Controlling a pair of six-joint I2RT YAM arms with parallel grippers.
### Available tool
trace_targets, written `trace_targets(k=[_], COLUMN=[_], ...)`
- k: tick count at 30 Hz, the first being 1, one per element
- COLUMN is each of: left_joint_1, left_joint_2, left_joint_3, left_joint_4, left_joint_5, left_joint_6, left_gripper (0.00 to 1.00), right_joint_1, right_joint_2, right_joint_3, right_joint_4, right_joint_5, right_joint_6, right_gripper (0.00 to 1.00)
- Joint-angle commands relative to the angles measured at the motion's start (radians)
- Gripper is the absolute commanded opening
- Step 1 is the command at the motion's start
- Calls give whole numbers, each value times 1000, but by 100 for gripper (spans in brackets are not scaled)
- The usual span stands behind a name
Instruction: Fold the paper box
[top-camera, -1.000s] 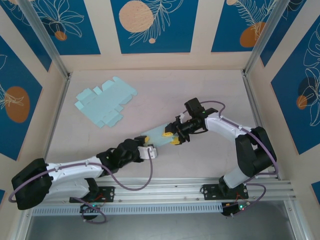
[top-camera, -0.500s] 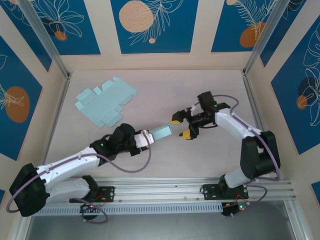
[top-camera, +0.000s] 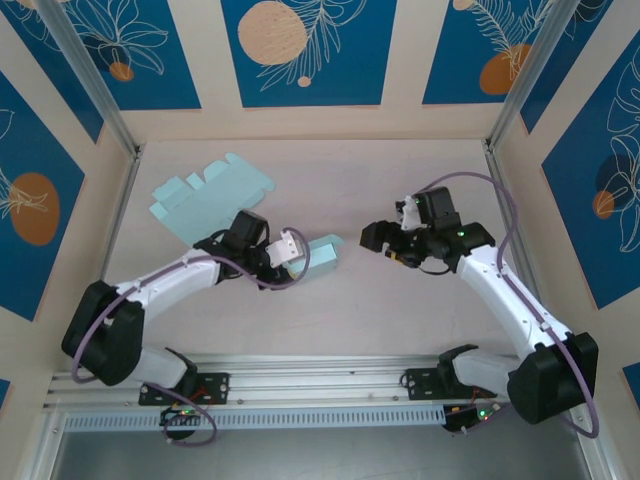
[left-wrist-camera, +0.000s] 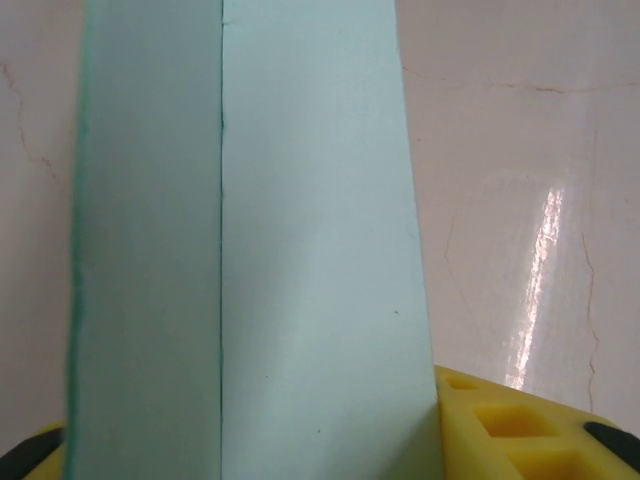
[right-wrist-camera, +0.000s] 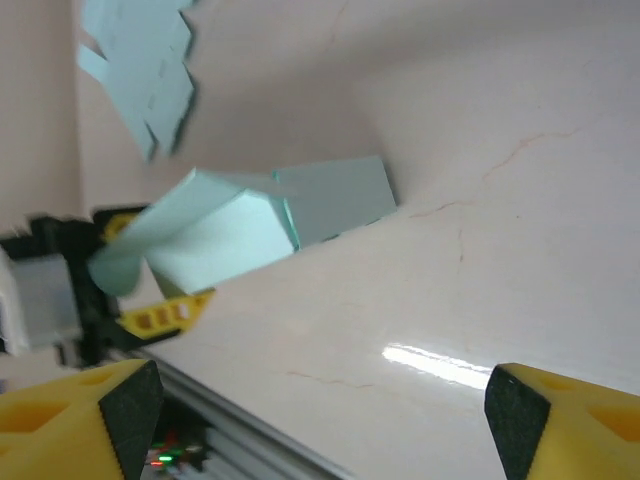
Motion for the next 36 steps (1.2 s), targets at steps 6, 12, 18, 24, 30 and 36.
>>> trace_targets(k=[6, 12, 18, 24, 30, 36], left_joint_1=[43, 43, 43, 43, 44, 41], left_joint_2=[162, 130, 14, -212, -400, -389], left_joint_3=[164, 150, 124, 39, -31, -30], left_joint_4=[-121, -80, -40, 82, 61, -69], left_joint_5=[119, 84, 62, -89, -236, -236], left_joint_6=[135, 130, 66, -220, -570, -791], left_gripper=[60, 77, 99, 98, 89, 87], right_joint_1=[113, 129, 168, 170, 169, 169], right_joint_2=[52, 158, 243, 246, 253, 277], right_joint_3=[10, 86, 187, 211, 218, 212], right_joint_4=[107, 145, 85, 81, 71, 71], right_joint_5=[245, 213, 256, 248, 245, 235], right_joint_6=[-215, -310, -392, -431, -459, -480], right_gripper=[83, 79, 77, 69, 64, 58])
